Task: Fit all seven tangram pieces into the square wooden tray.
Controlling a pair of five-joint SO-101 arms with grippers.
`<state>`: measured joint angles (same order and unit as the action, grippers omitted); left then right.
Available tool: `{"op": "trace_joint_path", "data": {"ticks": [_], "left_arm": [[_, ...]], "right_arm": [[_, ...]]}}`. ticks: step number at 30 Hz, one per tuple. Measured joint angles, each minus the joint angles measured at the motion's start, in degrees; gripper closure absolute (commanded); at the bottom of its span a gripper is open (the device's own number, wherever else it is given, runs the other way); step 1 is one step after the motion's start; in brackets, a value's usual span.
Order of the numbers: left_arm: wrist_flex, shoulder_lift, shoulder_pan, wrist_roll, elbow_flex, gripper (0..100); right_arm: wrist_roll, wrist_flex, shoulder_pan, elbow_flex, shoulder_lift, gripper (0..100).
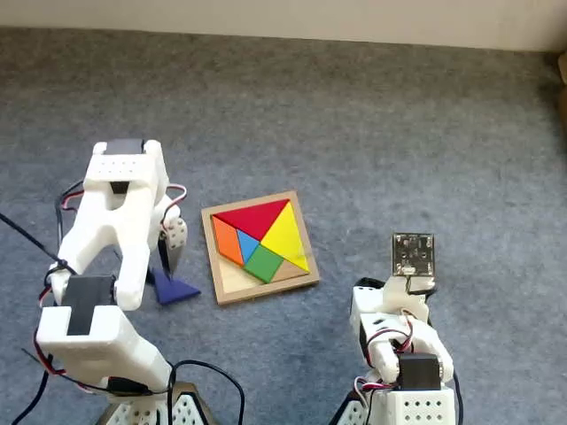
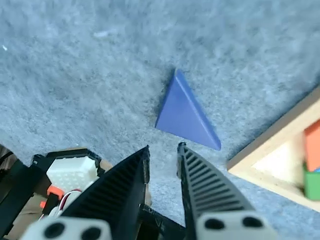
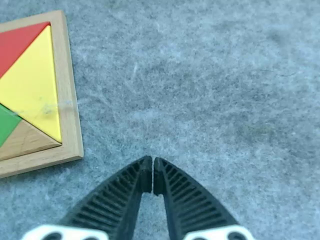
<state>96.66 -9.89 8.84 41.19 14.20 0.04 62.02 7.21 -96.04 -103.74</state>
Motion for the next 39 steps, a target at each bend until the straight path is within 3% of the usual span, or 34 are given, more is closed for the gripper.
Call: {"op": "trace_joint_path", "data": {"ticks": [4, 15, 26, 31, 39], "left_arm": [[-1.1, 0.0, 0.0, 0.0, 2.4, 87], [-20.0, 1.6, -0.1, 0.0, 17.6, 87], [-33.3, 0.6, -0.1, 0.4, 13.0, 87], [-33.8, 0.5, -0.2, 0.4, 7.3, 87], [-13.7, 0.5, -0.2, 2.4, -4.7, 87]], "right_arm": [[0.0, 0.0, 0.0, 0.0, 0.0, 97.1], [0.0, 0.0, 0.0, 0.0, 0.0, 97.1], [0.0, 0.0, 0.0, 0.0, 0.0, 97.1], [0.0, 0.0, 0.0, 0.0, 0.0, 97.1], [0.0, 0.0, 0.0, 0.0, 0.0, 97.1]]}}
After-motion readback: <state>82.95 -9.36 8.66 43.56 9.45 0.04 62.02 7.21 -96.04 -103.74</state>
